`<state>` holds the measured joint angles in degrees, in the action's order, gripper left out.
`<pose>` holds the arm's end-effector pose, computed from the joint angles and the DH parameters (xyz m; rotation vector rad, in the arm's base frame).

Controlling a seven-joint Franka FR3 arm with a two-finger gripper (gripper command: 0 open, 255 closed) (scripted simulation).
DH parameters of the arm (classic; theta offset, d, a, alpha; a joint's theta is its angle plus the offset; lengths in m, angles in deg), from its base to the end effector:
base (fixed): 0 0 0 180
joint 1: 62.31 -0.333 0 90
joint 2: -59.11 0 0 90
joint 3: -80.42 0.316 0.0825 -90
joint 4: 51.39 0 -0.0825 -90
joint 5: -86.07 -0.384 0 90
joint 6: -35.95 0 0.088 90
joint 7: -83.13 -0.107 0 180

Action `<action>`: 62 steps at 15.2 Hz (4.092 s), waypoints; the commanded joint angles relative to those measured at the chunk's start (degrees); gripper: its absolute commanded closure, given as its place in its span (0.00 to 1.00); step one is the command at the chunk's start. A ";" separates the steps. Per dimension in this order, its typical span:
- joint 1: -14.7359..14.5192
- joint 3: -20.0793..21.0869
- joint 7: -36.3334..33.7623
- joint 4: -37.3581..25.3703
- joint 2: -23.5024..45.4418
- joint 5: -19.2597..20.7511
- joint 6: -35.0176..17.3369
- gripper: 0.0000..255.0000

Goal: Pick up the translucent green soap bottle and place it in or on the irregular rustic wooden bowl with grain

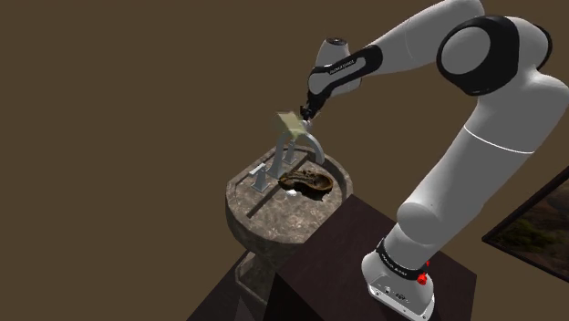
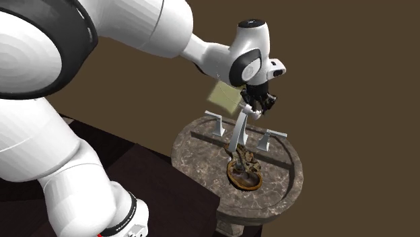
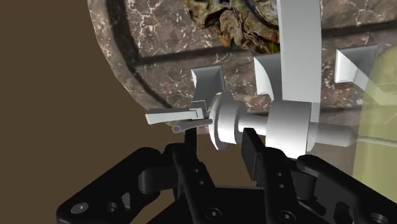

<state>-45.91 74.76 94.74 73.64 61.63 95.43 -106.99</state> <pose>0.5234 -0.2107 0.3967 2.9302 -0.0946 0.3274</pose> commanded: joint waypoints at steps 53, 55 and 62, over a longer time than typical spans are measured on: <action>-6.43 10.97 -31.04 -16.65 13.95 15.76 26.75 0.00; -3.73 11.33 -26.49 -14.37 14.92 11.60 20.83 0.00; 2.62 13.93 -13.25 -10.83 12.29 -0.11 8.52 0.00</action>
<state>-43.26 88.68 81.77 62.81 73.91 95.01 -98.58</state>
